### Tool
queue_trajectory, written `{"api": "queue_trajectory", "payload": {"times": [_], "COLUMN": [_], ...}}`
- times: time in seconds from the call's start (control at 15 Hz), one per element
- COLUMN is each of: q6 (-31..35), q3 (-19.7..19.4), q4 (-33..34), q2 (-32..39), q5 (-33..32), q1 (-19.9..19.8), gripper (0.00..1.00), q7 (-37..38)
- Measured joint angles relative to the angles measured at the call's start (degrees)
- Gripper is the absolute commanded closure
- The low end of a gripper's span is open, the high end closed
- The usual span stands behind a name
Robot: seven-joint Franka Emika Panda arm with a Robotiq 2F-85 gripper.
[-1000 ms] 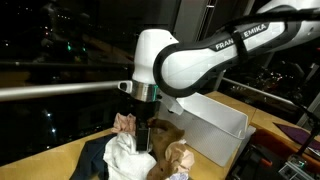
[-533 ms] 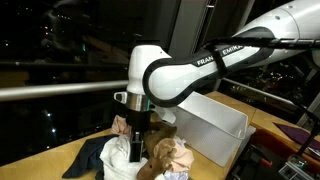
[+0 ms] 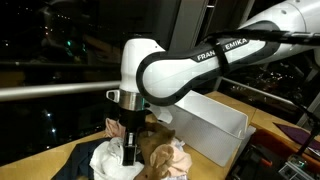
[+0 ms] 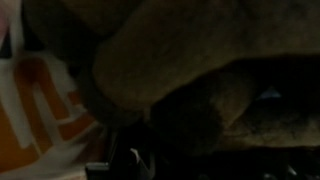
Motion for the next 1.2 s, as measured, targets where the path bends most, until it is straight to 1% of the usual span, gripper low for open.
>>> {"api": "queue_trajectory", "payload": {"times": [0.2,0.33,0.47,0.87,1.2], "q6": [0.20,0.55,1.91,3.67,3.36], "q3": [-0.01,-0.09,-0.44,-0.89,-0.91], "q4": [-2.14,-5.42,-10.27,-26.26,-37.26], "q2": [-2.24,-5.06,-9.13,-25.54,-40.55], "q5": [-0.43,-0.77,-0.92,-1.13,-1.12], "q1": [0.88,0.89,0.58,-2.08,-4.89], "gripper": [1.00,1.00,1.00,1.00,1.00], "q7": [2.16,3.80,5.51,10.44,12.23]}}
